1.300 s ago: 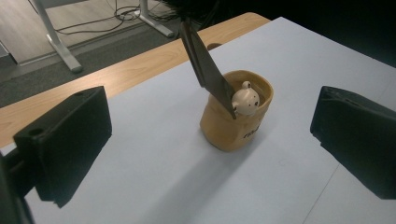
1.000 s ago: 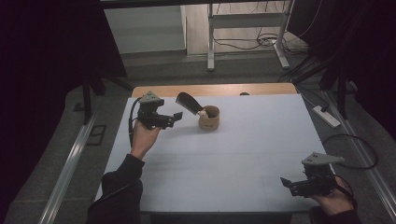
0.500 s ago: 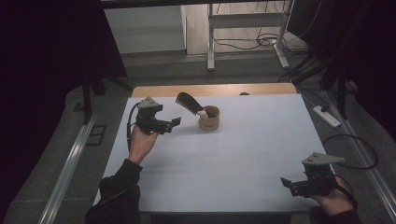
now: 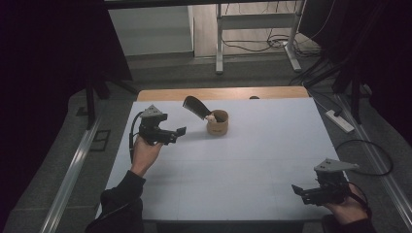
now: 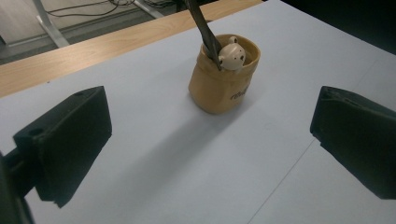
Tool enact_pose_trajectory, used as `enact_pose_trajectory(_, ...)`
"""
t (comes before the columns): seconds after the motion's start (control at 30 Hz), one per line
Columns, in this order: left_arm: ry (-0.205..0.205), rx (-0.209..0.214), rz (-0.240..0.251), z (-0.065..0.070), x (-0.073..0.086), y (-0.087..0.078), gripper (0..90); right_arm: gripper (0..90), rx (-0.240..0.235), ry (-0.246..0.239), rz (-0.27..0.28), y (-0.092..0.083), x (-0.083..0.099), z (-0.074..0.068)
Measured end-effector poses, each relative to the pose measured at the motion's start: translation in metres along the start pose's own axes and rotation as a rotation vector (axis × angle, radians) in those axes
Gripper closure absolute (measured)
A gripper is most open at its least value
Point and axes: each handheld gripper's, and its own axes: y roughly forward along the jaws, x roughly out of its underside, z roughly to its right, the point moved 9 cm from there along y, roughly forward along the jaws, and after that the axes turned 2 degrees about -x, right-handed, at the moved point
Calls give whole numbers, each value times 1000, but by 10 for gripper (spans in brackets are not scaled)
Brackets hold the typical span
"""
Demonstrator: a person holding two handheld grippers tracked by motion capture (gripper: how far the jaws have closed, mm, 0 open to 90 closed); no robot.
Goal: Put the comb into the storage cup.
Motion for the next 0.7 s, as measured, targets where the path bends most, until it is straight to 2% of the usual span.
enact_pose_trajectory(0.2, -9, -3, 4, 2, 4, -7, 0, 0, -1, 0, -2, 0, 0, 0)
enact_pose_trajectory(0.7, 9, -8, 0, 14, 15, -20, 0, 0, -1, 3, -1, 0, 0, 0)
